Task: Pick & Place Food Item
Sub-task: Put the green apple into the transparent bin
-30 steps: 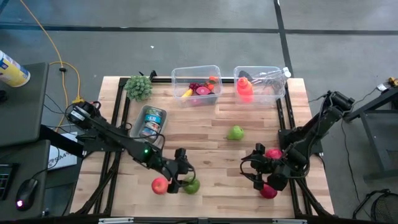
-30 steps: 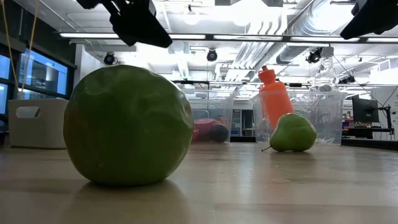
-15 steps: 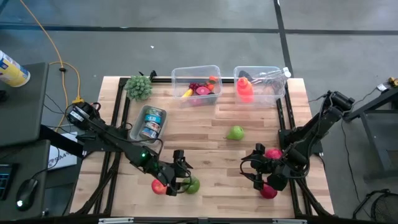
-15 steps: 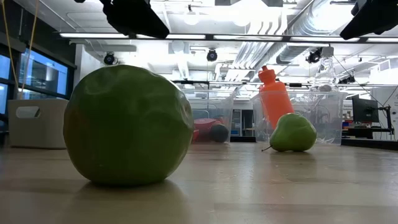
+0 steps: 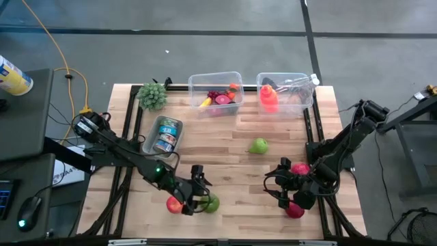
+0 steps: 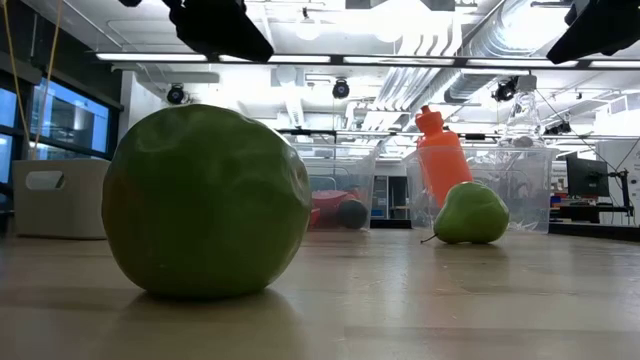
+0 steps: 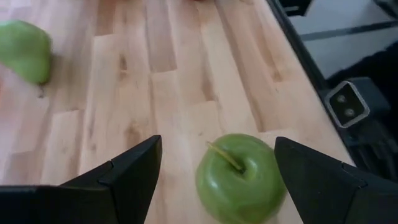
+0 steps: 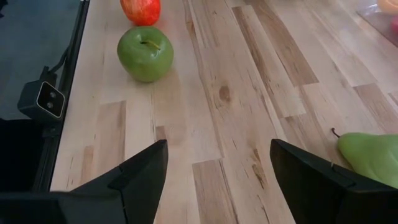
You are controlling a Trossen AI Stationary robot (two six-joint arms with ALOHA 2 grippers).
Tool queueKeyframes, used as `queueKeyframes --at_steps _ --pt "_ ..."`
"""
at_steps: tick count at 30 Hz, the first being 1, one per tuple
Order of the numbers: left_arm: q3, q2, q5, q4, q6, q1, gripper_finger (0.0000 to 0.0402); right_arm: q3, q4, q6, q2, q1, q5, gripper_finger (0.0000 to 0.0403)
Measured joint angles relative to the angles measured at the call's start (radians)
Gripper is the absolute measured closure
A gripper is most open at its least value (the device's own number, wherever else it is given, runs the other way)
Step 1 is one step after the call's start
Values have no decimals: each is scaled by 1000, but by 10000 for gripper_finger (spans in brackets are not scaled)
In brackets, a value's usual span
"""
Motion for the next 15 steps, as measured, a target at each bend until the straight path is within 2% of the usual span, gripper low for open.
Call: queueKeyframes --at_steps 5,15 --pt "0 24 14 4 7 -9 98 0 0 0 0 0 0 130" --pt "2 151 10 51 -11 -20 98 0 3 4 0 0 0 130"
